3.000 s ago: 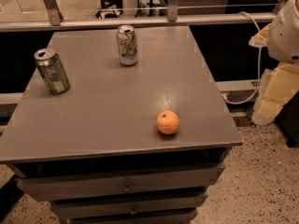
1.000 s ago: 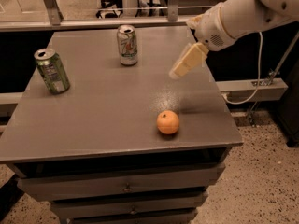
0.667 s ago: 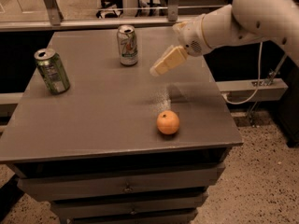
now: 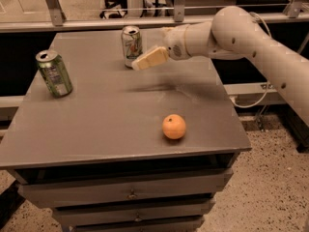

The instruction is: Pick 7up can

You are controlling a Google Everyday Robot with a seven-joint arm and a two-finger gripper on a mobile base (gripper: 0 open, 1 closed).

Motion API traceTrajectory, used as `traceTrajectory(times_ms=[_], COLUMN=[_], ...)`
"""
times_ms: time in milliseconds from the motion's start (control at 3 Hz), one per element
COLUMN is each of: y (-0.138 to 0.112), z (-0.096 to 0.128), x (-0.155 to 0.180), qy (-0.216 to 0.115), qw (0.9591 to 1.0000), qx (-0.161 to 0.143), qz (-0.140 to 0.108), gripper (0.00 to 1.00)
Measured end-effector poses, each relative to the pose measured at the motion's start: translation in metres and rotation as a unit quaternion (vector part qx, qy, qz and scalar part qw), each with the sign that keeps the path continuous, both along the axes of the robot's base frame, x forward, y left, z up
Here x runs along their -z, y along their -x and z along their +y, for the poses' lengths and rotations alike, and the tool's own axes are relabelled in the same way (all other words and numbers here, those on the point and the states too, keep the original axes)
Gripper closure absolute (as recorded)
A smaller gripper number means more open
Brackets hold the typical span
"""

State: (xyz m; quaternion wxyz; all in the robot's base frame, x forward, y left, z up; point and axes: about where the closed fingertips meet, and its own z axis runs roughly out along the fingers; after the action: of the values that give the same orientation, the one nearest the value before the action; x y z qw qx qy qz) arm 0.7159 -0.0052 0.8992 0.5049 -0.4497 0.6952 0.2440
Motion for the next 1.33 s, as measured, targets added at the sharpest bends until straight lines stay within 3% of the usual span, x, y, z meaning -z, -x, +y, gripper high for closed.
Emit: traceTrajectory(times_ms=[333,667,1333], y=[-0.033,-0.05,-0.046], z=[0.024,0.037,0.044], x=[0.01,0.017,0.019], qy=[-0.036,-0.058,-0.089], qw=[0.9993,0.9983,0.9958], qx=[0.004,0.004,-0.008], qz=[-0.001,0.006,0.02], gripper=[0.0,0.01,0.44])
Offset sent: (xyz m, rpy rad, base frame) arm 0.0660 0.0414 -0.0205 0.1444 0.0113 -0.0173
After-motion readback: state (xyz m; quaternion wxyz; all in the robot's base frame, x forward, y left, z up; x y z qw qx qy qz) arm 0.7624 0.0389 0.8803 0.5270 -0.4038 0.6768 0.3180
